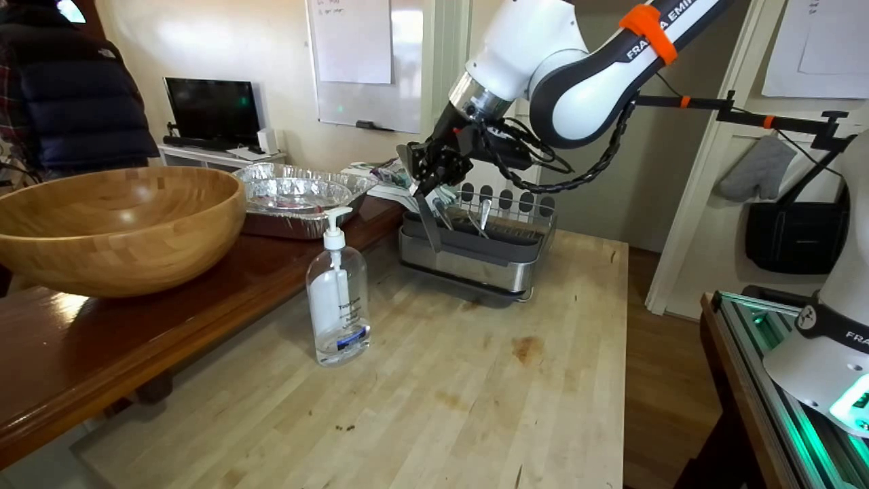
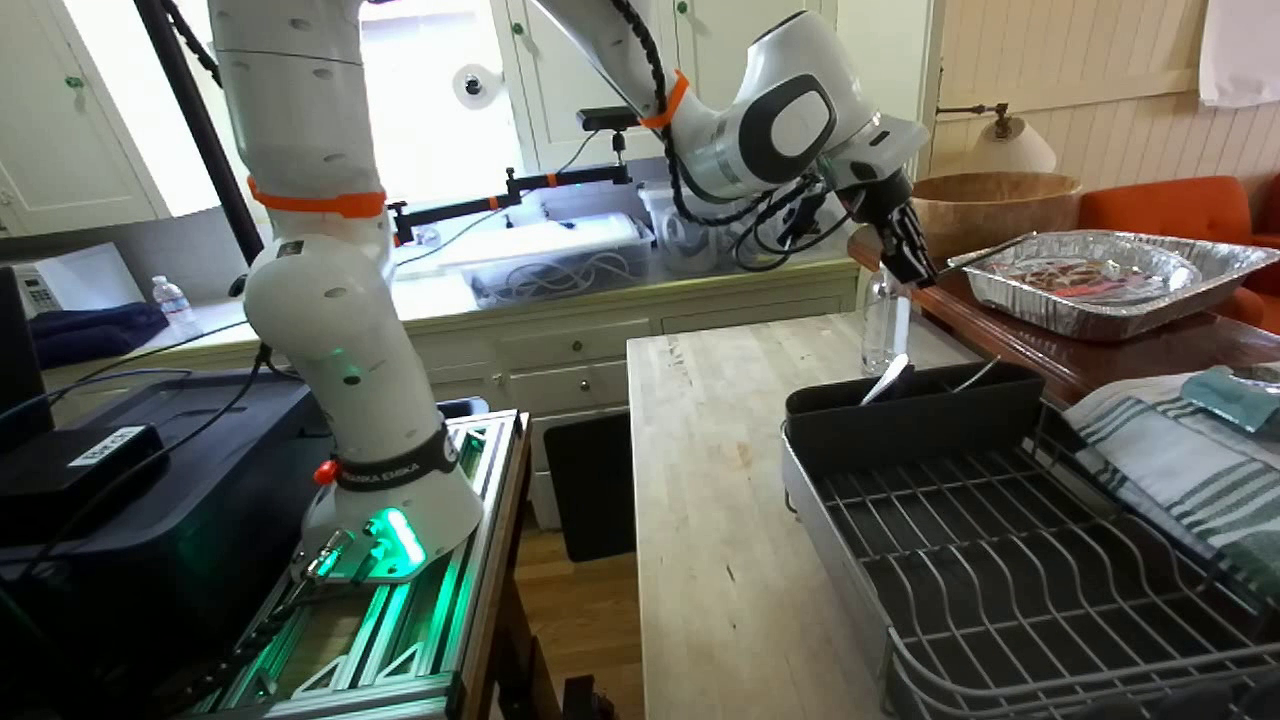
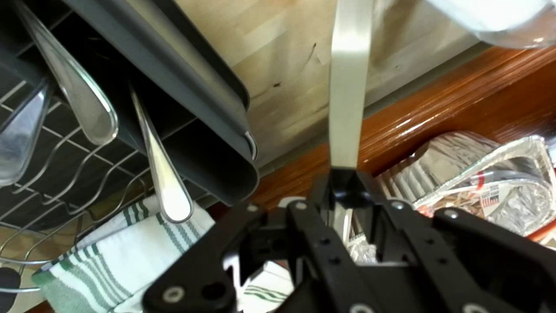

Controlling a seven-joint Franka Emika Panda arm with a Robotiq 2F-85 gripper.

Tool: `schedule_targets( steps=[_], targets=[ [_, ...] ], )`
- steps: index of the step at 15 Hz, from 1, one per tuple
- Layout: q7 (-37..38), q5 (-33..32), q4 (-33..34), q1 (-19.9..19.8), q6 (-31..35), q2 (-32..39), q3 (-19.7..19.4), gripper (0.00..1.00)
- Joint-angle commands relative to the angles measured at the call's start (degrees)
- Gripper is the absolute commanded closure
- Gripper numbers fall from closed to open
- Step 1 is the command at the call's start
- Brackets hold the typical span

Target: Put the knife inside the drying rack.

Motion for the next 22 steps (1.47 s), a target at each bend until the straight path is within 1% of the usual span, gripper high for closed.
schedule_targets(
  steps=[1,4,7,12,16,22],
  targets=[
    [9.84,-10.28,-0.19,3.15,2.94,-0.56,-5.32,0.95],
    [17.80,-18.78,0.80,5.29,3.65,-0.41,-9.30,0.95],
    [24.67,-25.98,1.94,6.92,4.52,0.18,-12.34,0.95],
    [35.62,-37.22,3.84,9.34,3.66,0.48,-15.99,0.95],
    [42.55,-44.28,4.51,10.60,1.92,0.36,-17.51,0.95],
    [50.35,-51.87,3.51,11.41,-1.20,-0.72,-18.61,0.95]
  ],
)
